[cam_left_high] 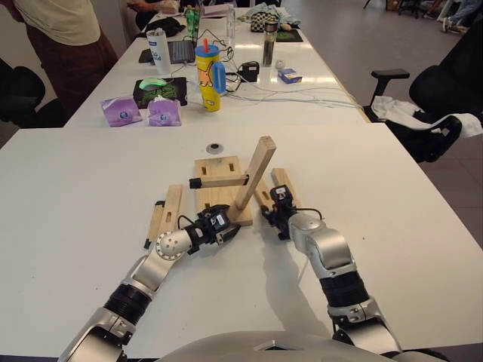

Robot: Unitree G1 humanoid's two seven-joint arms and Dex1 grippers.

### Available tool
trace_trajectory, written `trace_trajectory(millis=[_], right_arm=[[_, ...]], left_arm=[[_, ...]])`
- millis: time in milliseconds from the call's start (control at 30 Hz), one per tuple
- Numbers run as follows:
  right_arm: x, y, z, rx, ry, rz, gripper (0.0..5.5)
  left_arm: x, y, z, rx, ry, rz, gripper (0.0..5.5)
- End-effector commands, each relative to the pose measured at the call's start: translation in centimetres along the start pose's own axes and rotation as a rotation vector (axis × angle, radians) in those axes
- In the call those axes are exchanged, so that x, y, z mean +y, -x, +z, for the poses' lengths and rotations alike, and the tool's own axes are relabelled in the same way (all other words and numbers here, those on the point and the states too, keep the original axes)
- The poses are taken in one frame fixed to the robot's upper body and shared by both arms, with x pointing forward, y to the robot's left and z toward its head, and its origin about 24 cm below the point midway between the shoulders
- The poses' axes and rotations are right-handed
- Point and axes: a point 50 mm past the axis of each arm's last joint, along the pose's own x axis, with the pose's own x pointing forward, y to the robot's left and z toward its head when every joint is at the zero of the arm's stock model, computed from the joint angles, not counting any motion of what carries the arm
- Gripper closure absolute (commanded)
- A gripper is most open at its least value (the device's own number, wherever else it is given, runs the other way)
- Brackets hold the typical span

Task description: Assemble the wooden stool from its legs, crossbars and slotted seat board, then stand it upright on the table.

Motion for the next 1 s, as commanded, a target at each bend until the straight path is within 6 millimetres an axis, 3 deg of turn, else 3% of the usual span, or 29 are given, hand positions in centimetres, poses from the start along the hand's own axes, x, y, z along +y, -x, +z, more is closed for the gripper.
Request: trace_trajectory(millis=[33, 200, 300, 433, 533, 633, 667, 767, 833, 1000], right_arm=[[-1.6, 1.2, 5.1, -0.33, -0.131, -0.043, 3.43], [-3.2, 3.5, 10.0, -0.608, -0.17, 0.025, 3.43], [-2.0, 6.3, 13.9, -0.779, -0.129, 0.291, 3.43], [-1.4, 9.4, 16.7, -0.849, -0.146, 0.582, 3.43], [-0.6, 10.9, 16.5, -0.773, -0.147, 0.827, 3.43], [0.0, 11.7, 14.2, -0.619, -0.152, 1.047, 3.43], [-0.1, 11.9, 13.5, -0.584, -0.155, 1.076, 3.43], [-0.4, 12.9, 12.4, -0.483, -0.145, 1.198, 3.43], [-0.5, 13.5, 12.2, -0.44, -0.155, 1.277, 3.43], [-0.5, 14.1, 11.2, -0.291, -0.159, 1.401, 3.43]], left_arm=[[0.8, 1.2, 0.4, -0.067, -0.037, 0.061, 2.07], [1.8, 2.9, 3.0, -0.193, -0.03, 0.099, 2.07], [2.0, 4.2, 4.5, -0.219, 0.034, 0.068, 2.07], [0.8, 5.9, 6.0, -0.206, 0.288, -0.158, 2.07], [0.3, 7.9, 7.5, -0.235, 0.51, -0.366, 2.07], [2.9, 9.1, 10.5, -0.385, 0.617, -0.407, 2.07], [4.3, 9.4, 11.7, -0.454, 0.642, -0.402, 2.07], [6.9, 10.3, 13.8, -0.564, 0.686, -0.409, 1.38], [7.5, 10.6, 15.1, -0.607, 0.732, -0.448, 1.03], [8.4, 10.6, 16.6, -0.664, 0.803, -0.482, 1.01]])
